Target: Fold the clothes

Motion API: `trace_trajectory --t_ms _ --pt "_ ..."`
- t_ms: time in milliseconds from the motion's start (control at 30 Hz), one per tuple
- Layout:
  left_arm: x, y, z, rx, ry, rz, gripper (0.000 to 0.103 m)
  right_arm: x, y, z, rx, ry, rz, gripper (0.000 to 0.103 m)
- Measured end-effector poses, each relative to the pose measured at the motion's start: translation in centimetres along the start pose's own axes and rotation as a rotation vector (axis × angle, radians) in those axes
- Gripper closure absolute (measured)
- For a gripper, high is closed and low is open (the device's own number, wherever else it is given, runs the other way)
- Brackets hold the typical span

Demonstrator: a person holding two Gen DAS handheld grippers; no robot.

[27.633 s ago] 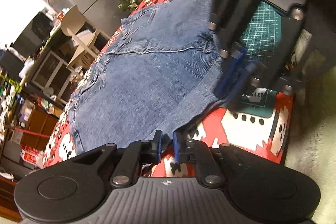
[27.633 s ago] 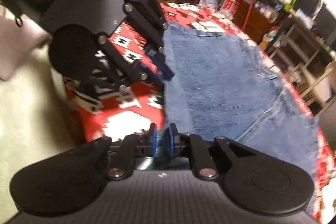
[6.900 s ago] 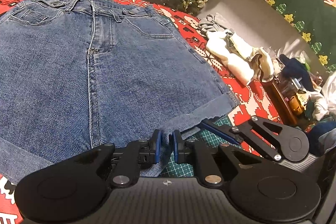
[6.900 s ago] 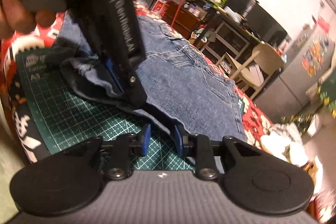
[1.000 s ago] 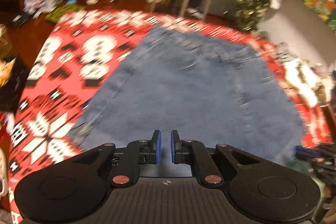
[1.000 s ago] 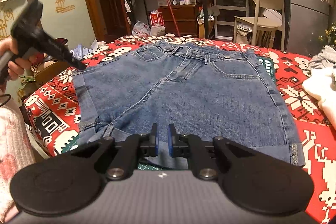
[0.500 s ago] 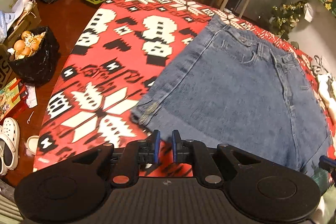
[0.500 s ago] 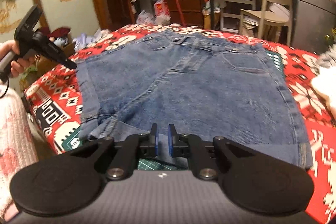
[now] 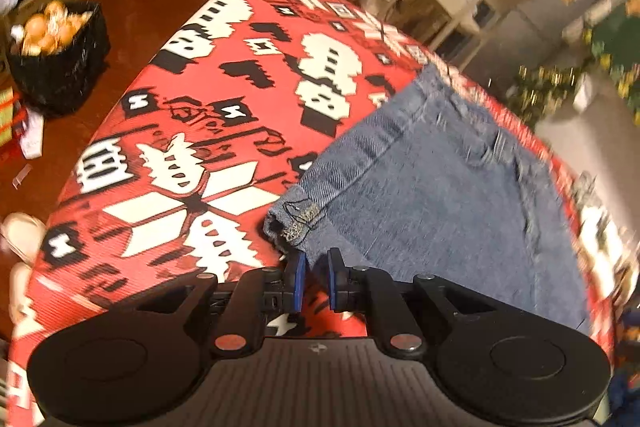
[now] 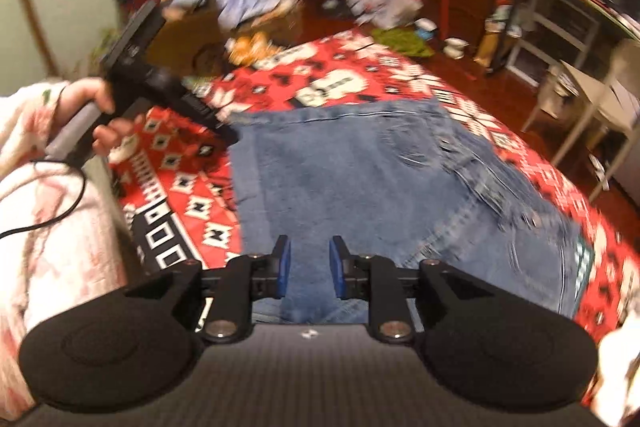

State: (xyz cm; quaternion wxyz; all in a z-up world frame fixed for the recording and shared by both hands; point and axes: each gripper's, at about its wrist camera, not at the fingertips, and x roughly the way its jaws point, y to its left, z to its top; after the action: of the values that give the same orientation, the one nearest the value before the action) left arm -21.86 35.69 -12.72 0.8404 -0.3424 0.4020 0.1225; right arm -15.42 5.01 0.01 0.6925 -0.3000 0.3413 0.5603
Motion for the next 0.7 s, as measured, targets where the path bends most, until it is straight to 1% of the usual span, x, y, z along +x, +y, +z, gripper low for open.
trace_trajectory --t_ms 67,133,233,333,433,533,567,600,700 --pt "-0.1 0.9 -0.1 -0.074 -0.028 -0.059 0.094 1.5 1.6 1.5 -0.036 0.029 0.007 0.080" --pt "-0.4 1.5 -0.1 -0.128 -0.055 -0.105 0.094 3.1 3.1 2.3 -0.056 0.018 0.011 0.080" --pt "-1.0 1.7 0.0 -0.154 -0.087 -0.150 0.094 6.5 5.1 2.3 -0.048 -0.033 0.004 0.080" --pt "-1.0 1.2 0.1 -0.145 -0.102 -0.185 0.094 9.8 6.6 1.5 -0.009 -0.090 -0.018 0.080" --pt "-0.6 0.6 0.2 -0.117 -0.099 -0.172 0.094 11.5 7.8 0.7 0.011 -0.134 -0.040 0.080" --pt "-0.1 0.3 0.3 -0.099 -0.095 -0.156 0.094 12.0 8.9 0.2 -0.007 -0.163 -0.030 0.081" --pt "0.0 0.3 0.3 -0.097 -0.096 -0.151 0.094 12.3 9.2 0.2 -0.015 -0.168 -0.021 0.084" --pt "0.0 0.4 0.3 -0.101 -0.097 -0.148 0.094 12.7 9.5 0.2 -0.025 -0.167 -0.003 0.090" --pt "0.1 0.6 0.3 -0.107 -0.099 -0.146 0.094 13.6 10.2 0.5 -0.019 -0.168 0.035 0.093"
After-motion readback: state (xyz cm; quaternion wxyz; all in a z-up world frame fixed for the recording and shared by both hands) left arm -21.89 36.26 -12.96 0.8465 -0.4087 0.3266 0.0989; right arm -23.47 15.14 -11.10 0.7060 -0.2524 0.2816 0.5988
